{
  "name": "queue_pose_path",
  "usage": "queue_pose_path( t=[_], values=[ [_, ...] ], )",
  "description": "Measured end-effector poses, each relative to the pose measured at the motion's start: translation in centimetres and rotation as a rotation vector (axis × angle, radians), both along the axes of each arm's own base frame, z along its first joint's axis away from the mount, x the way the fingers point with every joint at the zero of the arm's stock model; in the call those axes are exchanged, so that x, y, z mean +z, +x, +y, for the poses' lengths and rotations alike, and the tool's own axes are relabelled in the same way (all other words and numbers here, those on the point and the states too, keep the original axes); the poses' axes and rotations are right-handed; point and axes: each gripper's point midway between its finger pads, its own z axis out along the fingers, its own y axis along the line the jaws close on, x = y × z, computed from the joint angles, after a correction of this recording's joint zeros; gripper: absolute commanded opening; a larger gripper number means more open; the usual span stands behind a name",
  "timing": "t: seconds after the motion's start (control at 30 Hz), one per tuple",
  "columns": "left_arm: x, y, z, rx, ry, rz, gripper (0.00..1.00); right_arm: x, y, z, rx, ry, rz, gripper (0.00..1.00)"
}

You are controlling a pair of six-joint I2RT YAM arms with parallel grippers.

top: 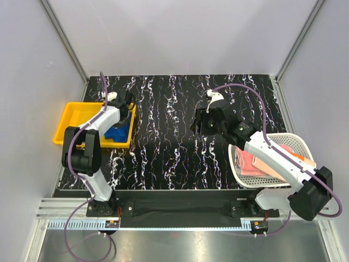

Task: Fold and stack the towels
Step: Grab crumpled towel

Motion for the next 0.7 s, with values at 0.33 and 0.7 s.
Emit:
queue_pose_path(
  t=[0.33, 0.7],
  values=[
    [14.1, 1.0, -5.6, -0.214, -0.115, -0.293, 0.00, 1.0, 0.7, -1.1, -0.045, -0.041, -0.039, 0.64],
    [21.5, -4.4, -21.6, -0.666, -0.269, -0.413, 0.00, 5.9, 3.0, -5.9, -0.216, -0.067, -0.144, 0.64]
  ],
)
